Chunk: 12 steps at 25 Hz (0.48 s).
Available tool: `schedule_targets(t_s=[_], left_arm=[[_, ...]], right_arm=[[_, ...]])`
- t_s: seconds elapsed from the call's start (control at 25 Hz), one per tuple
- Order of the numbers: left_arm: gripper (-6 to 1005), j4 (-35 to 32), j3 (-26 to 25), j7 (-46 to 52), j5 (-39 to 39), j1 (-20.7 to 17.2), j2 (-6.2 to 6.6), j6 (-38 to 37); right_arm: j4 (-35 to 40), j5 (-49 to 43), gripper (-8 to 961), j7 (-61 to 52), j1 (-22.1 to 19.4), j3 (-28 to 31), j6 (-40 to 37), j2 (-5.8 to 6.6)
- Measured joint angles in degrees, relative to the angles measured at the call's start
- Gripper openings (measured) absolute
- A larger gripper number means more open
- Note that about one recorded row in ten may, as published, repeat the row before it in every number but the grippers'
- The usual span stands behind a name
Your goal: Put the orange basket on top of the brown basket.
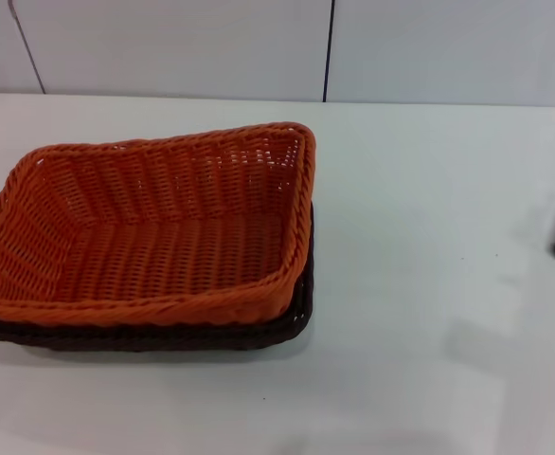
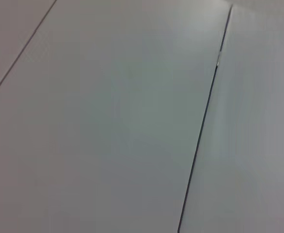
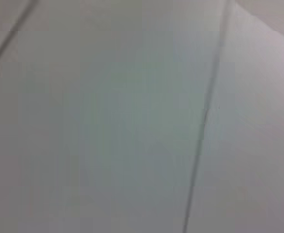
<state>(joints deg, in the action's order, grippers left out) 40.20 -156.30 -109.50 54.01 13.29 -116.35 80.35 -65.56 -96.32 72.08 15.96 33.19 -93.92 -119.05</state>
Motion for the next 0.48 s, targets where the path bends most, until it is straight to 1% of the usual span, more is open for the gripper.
schedule_targets(t_s=[0.04, 0.08, 0.12, 0.16, 0.2, 0.36, 0.4, 0.48], left_arm=[[728, 0.1, 0.0, -0.5, 0.1, 0.1, -0.2, 0.0], [728, 0.1, 0.1, -0.7, 0.1, 0.0, -0.21, 0.1], [728, 0.0, 0.1, -0.8, 0.3, 0.0, -0.1, 0.2], [728, -0.3, 0.1, -1.0, 0.4, 0.0, 0.03, 0.2], [728, -0.4, 0.2, -1.3, 0.5, -0.2, 0.28, 0.4], [728, -0.7, 0.4, -1.6, 0.6, -0.3, 0.61, 1.1], [728, -0.8, 0.4, -1.8, 0.6, -0.4, 0.69, 1.2], [728, -0.9, 0.7, -2.0, 0.7, -0.6, 0.81, 1.4]], right_arm=[[0.0, 0.0, 304, 0.0, 0.0, 0.0, 0.0, 0.0], [1.3, 0.0, 304, -4.1, -0.5, 0.4, -0.2, 0.0], [2.6, -0.1, 304, -7.4, -0.9, 0.4, -0.1, 0.0], [2.6, -0.1, 304, -7.4, -0.9, 0.4, -0.1, 0.0], [6.5, -0.1, 304, -14.9, -1.2, 0.2, 0.1, 0.0], [12.4, -0.2, 304, -26.1, -1.6, -0.3, 0.4, -0.03], [15.2, 0.0, 304, -31.0, -1.5, -0.6, 0.4, -0.07], [16.1, 0.0, 304, -33.2, -1.5, -0.7, 0.4, -0.09]])
